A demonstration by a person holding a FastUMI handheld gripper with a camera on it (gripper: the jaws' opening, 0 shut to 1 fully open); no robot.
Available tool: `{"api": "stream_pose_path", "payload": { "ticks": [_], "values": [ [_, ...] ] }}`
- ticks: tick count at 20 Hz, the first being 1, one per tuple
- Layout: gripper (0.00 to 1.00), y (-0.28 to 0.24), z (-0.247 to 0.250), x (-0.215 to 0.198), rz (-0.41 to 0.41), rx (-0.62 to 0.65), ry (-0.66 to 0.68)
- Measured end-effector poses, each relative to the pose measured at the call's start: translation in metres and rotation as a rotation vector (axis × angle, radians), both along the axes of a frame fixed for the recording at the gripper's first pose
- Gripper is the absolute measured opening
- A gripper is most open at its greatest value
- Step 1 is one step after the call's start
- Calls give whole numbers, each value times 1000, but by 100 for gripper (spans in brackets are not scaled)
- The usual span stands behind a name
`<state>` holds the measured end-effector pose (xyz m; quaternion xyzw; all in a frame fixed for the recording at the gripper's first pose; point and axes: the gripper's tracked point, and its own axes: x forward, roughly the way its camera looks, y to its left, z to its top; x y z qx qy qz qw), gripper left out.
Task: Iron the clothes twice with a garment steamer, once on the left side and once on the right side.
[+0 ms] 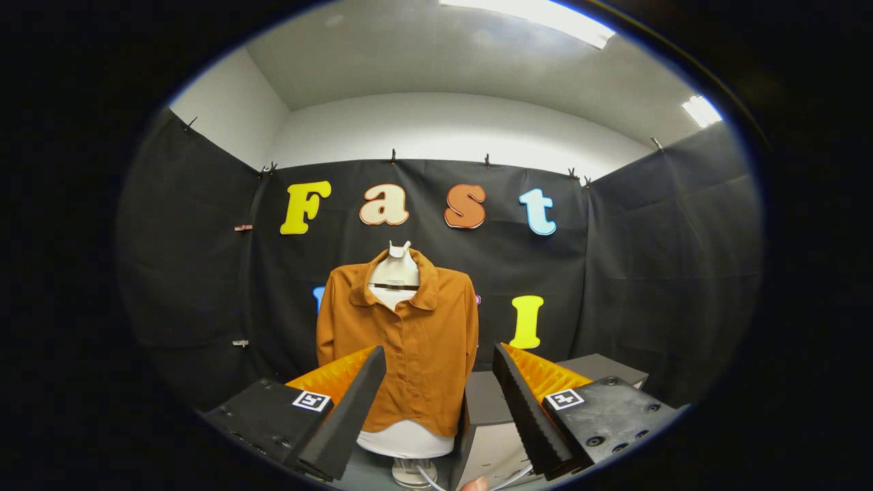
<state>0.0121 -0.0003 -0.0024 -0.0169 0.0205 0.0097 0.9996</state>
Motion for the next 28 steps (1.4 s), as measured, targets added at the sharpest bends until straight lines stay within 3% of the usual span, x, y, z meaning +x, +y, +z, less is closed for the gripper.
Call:
{"api": "stream_pose_path", "payload": {
  "ticks": [6,11,17,28],
  "values": [
    [98,-54,-20,39,-34,-15,89],
    [98,-125,-62,87,-109,15,252],
    [98,-194,-117,147,-141,92,446],
    [99,-283,-266,217,-136,146,849]
  ]
}}
